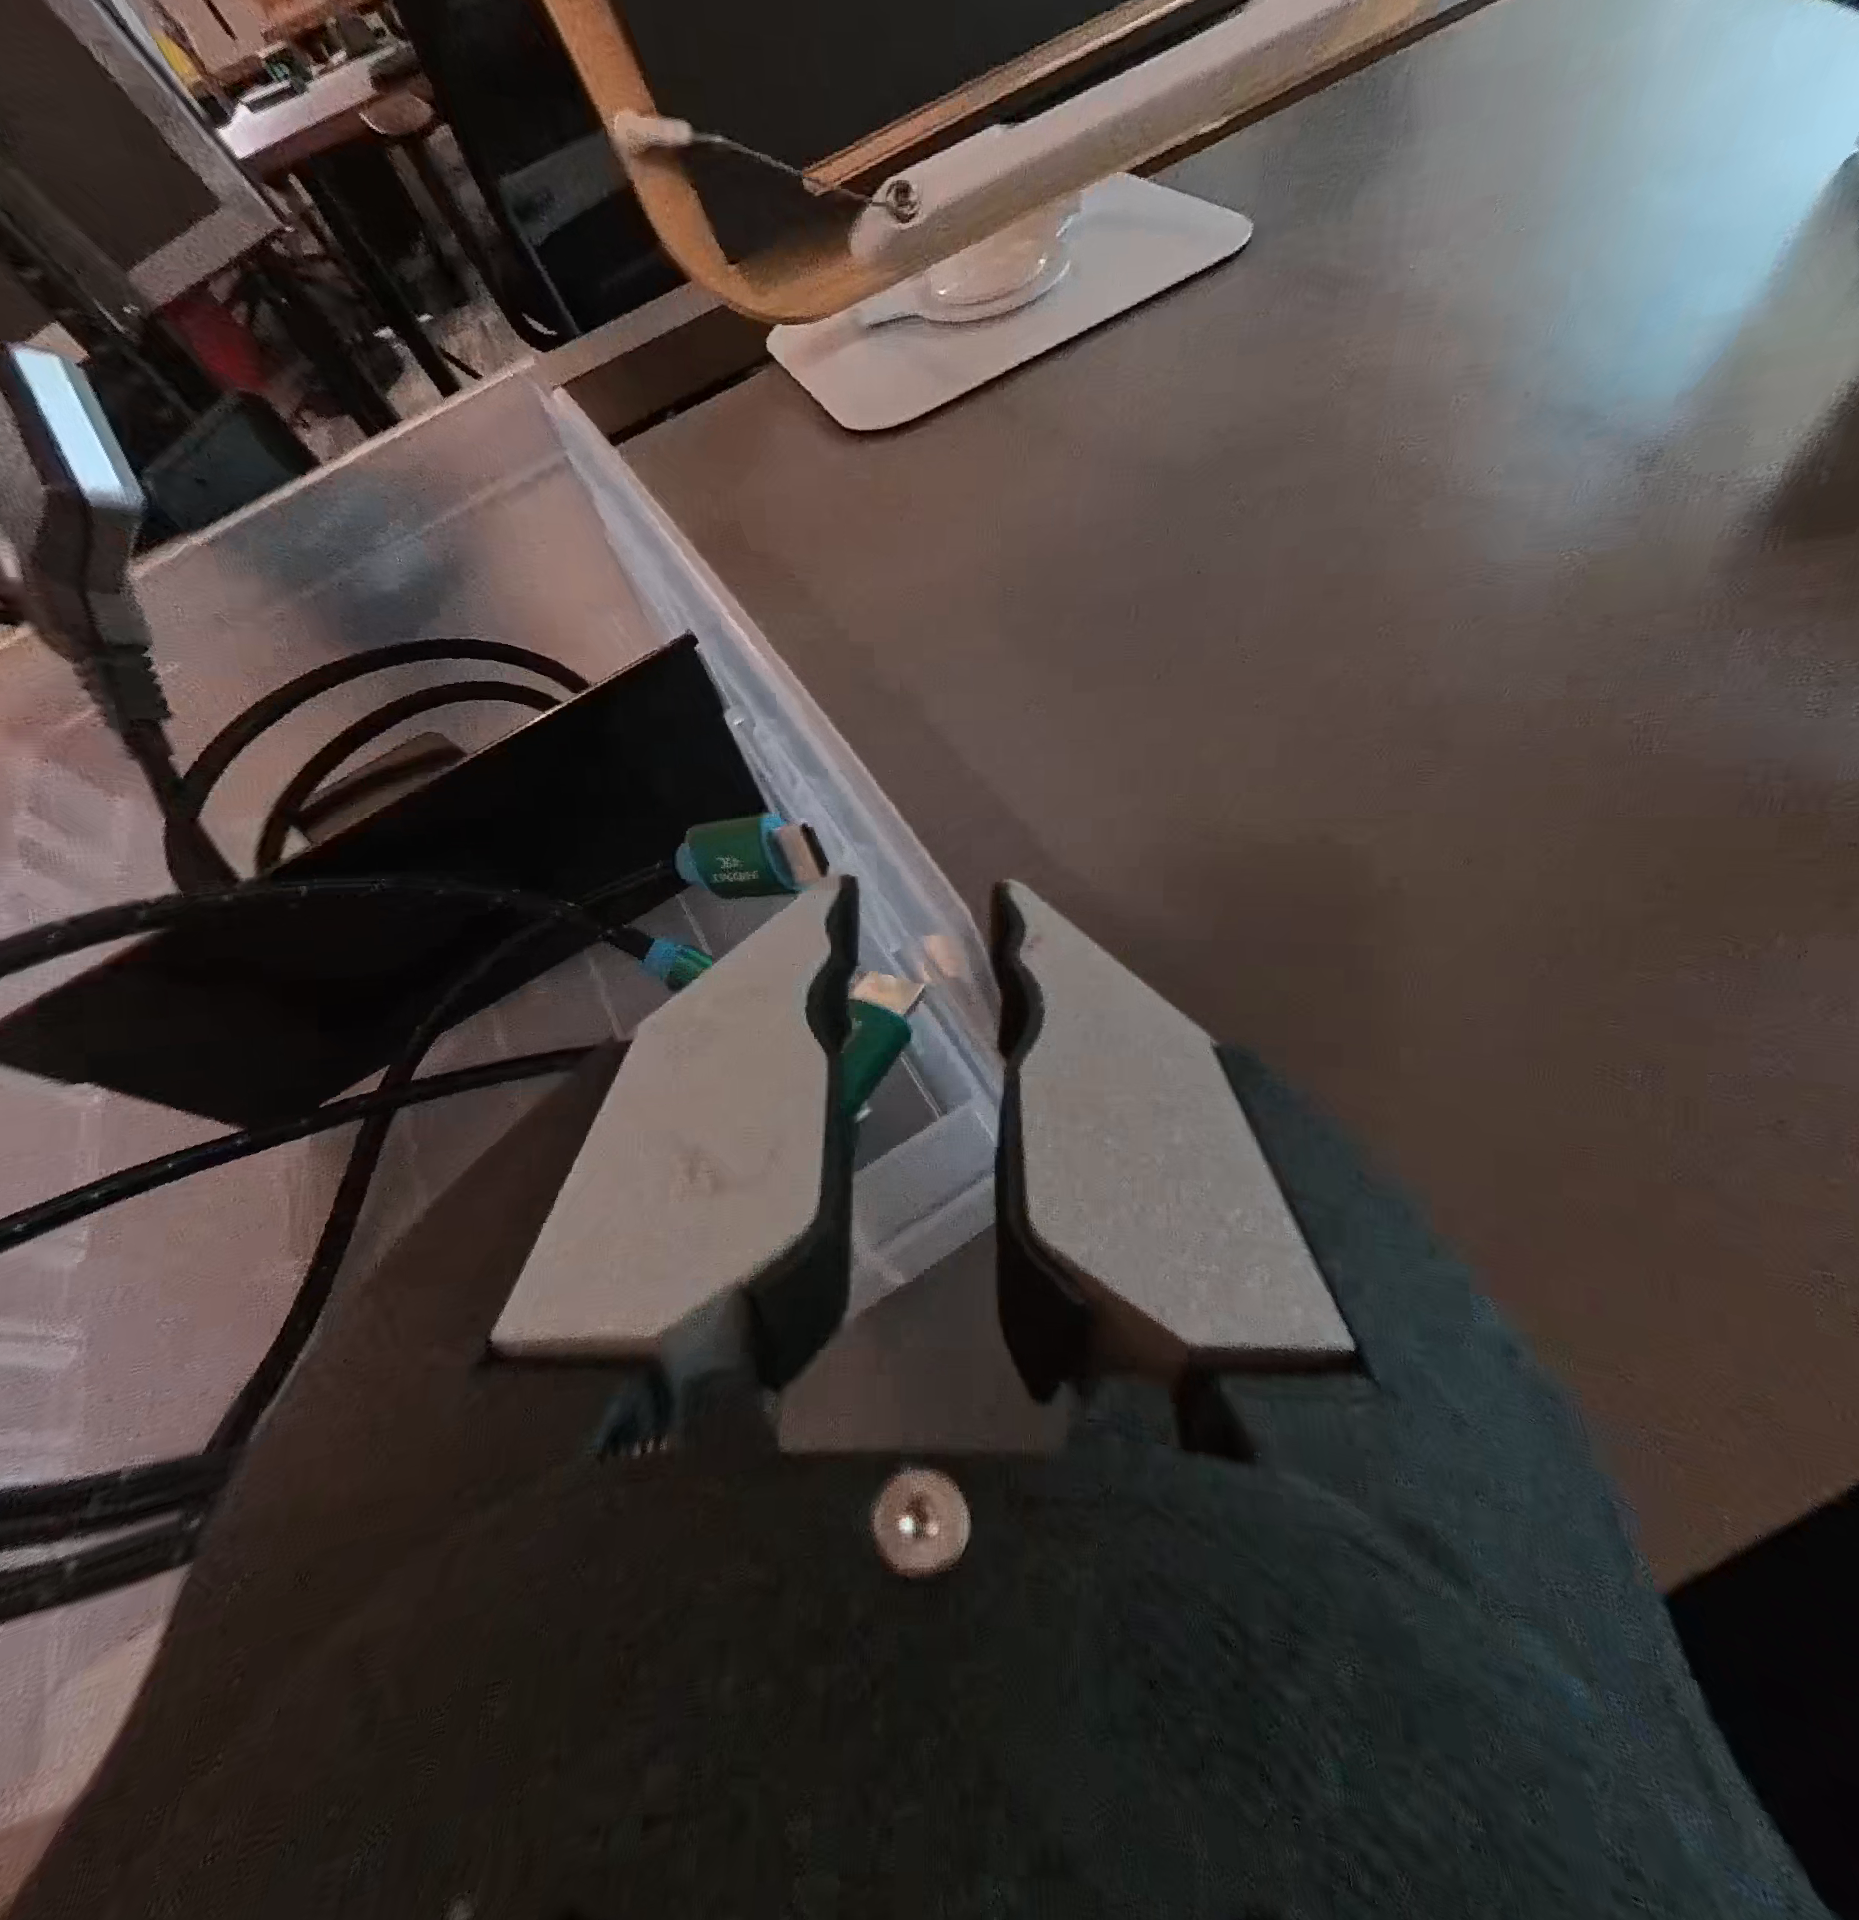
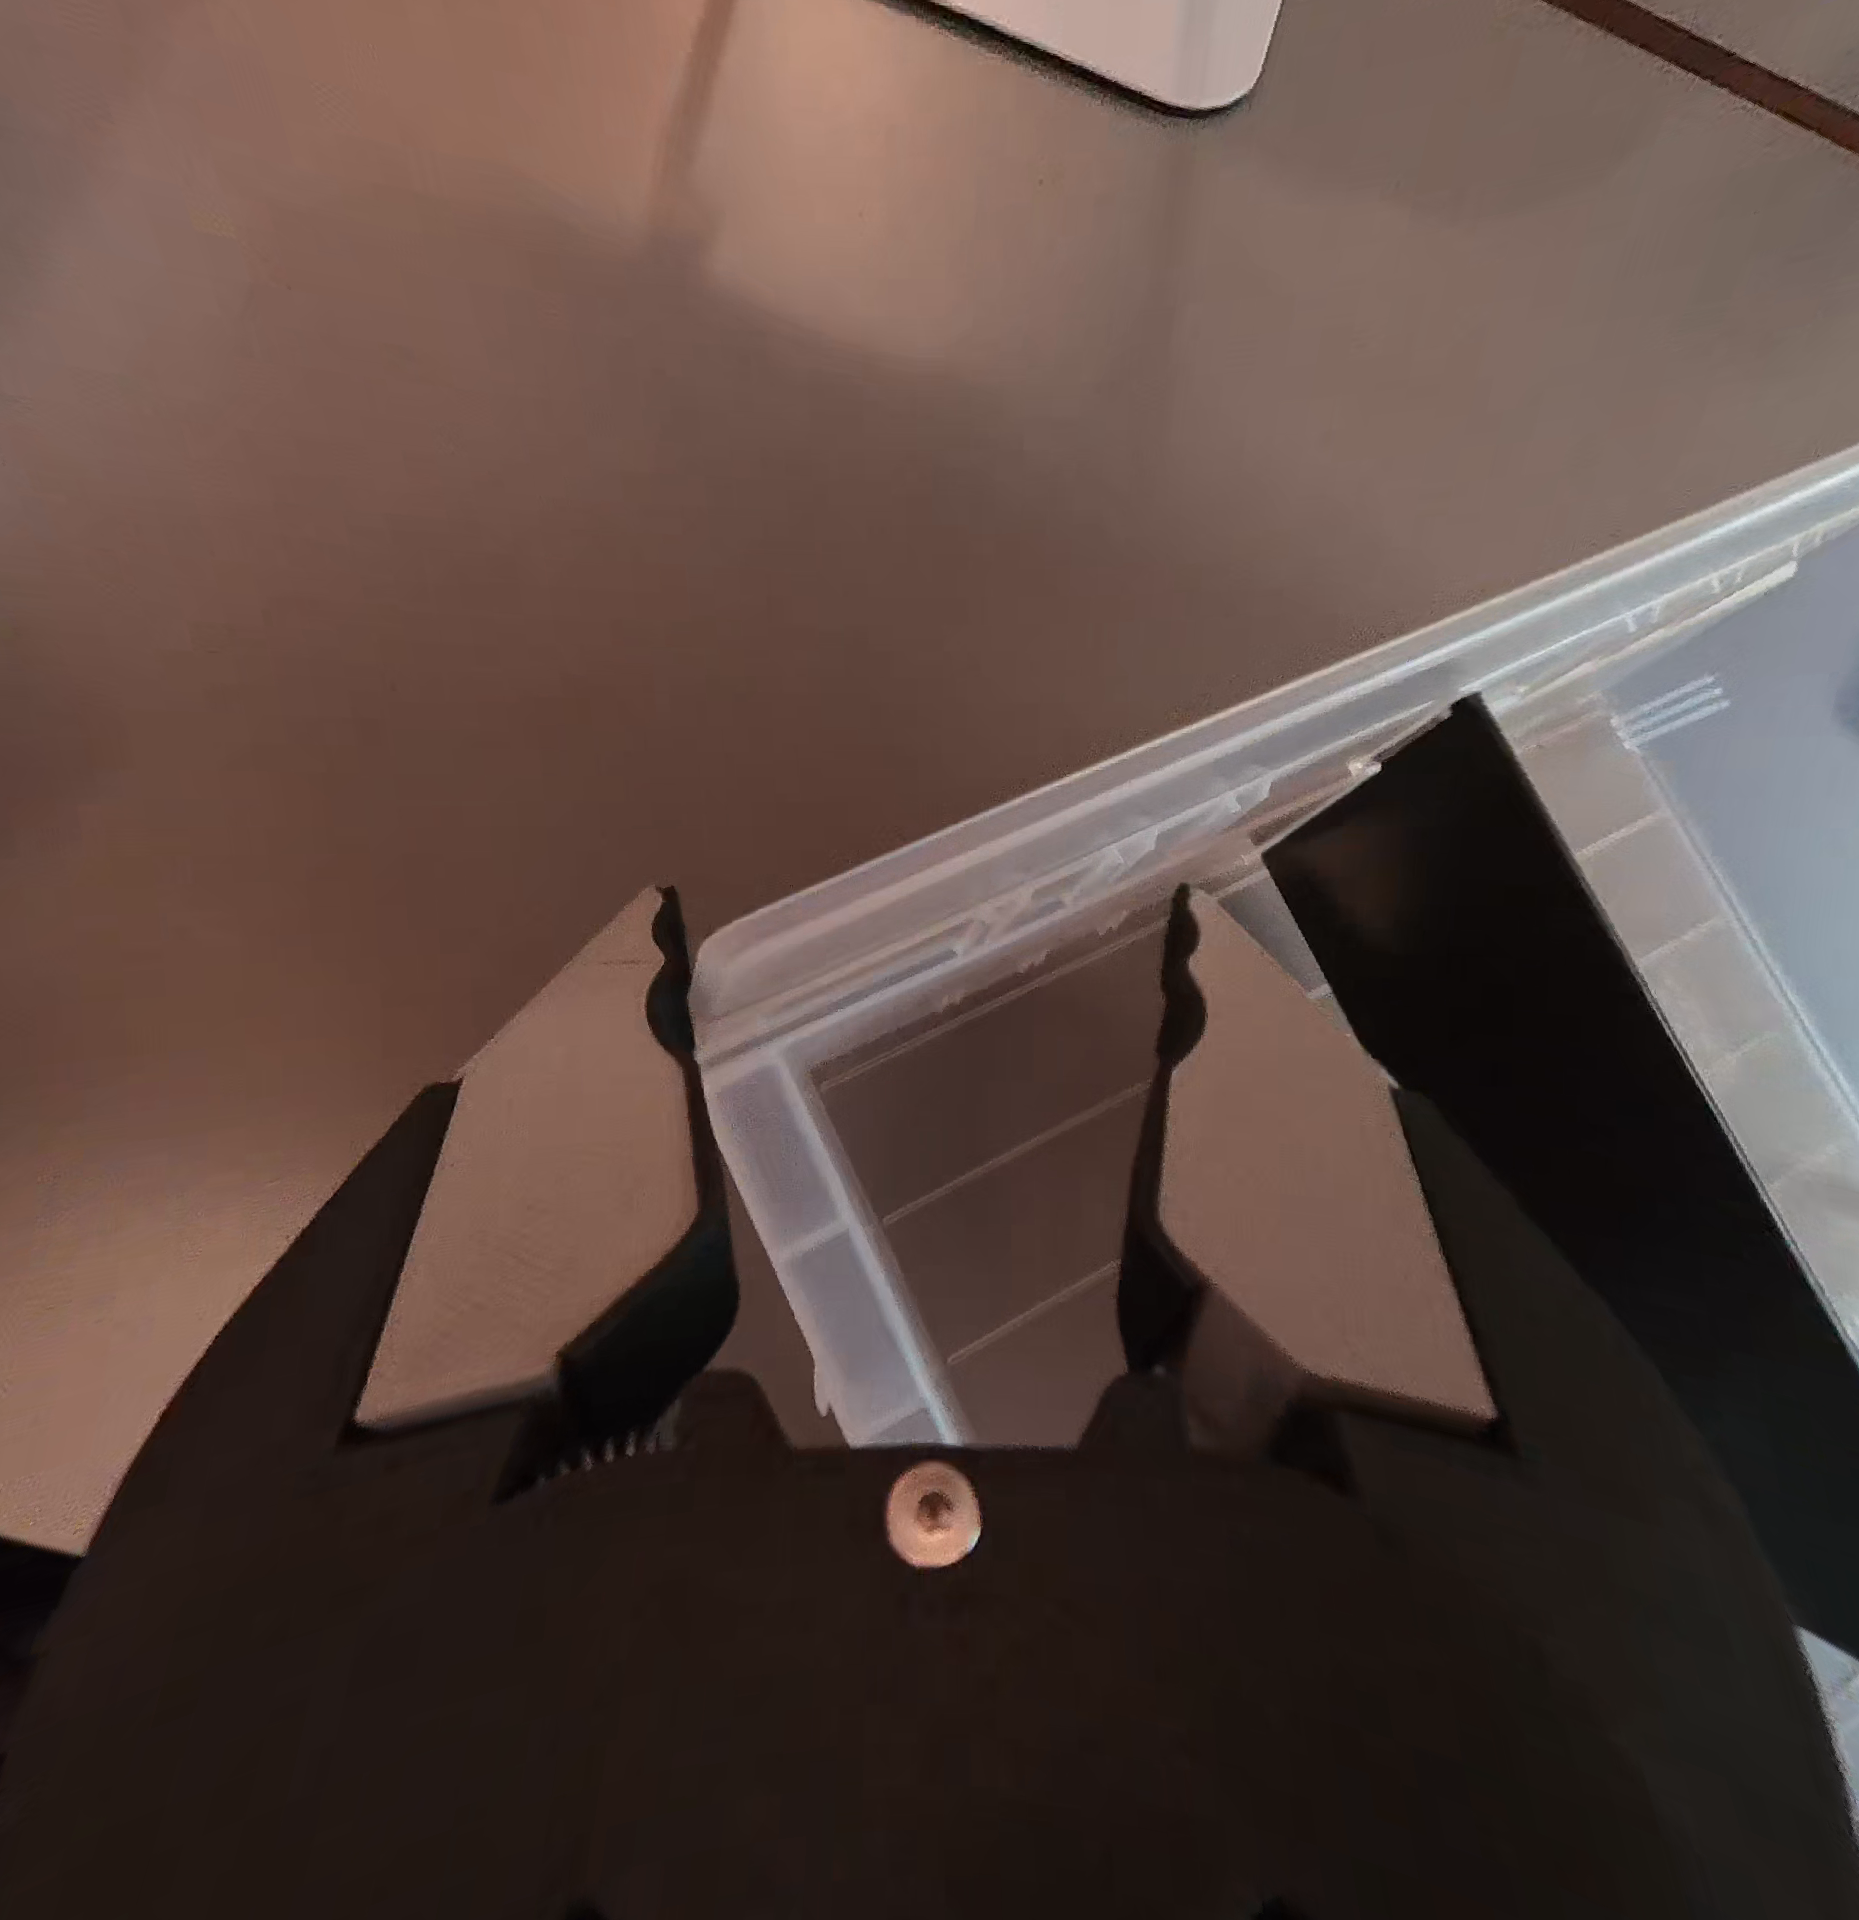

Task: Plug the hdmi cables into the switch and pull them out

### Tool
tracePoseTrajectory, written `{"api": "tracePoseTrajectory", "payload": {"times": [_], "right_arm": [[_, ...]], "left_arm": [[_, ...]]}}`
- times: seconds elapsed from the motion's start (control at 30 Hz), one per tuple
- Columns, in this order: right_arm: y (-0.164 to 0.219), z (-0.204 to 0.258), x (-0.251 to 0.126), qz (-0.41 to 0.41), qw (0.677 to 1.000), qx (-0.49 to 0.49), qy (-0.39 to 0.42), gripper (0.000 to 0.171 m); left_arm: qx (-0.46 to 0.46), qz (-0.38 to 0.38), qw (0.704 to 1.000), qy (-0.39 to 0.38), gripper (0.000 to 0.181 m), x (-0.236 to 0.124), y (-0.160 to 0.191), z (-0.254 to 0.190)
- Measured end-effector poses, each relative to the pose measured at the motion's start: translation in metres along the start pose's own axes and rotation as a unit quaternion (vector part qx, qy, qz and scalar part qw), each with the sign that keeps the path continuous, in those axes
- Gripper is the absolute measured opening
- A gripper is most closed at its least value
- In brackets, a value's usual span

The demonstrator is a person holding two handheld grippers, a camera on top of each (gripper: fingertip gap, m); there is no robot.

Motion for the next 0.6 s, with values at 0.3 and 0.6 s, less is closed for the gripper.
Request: {"api": "tracePoseTrajectory", "payload": {"times": [0.3, 0.6], "right_arm": [[0.003, 0.011, 0.001, 0.011, 0.992, -0.116, -0.048, 0.087], [0.063, -0.003, -0.022, 0.091, 0.965, -0.199, -0.144, 0.046]], "left_arm": [[-0.037, 0.000, 0.997, -0.075, 0.002, -0.019, 0.037, 0.065], [-0.107, -0.016, 0.989, -0.101, 0.005, -0.042, 0.068, 0.102]]}}
Point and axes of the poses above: each gripper's, where its closed fingertips meet, x out along the fingers, y out of its underside, z = x × y across the jaws, the point moved 1 cm from there along -x, back along the fingers, and after that the axes turned 15 degrees about z, right-handed, at the moved point
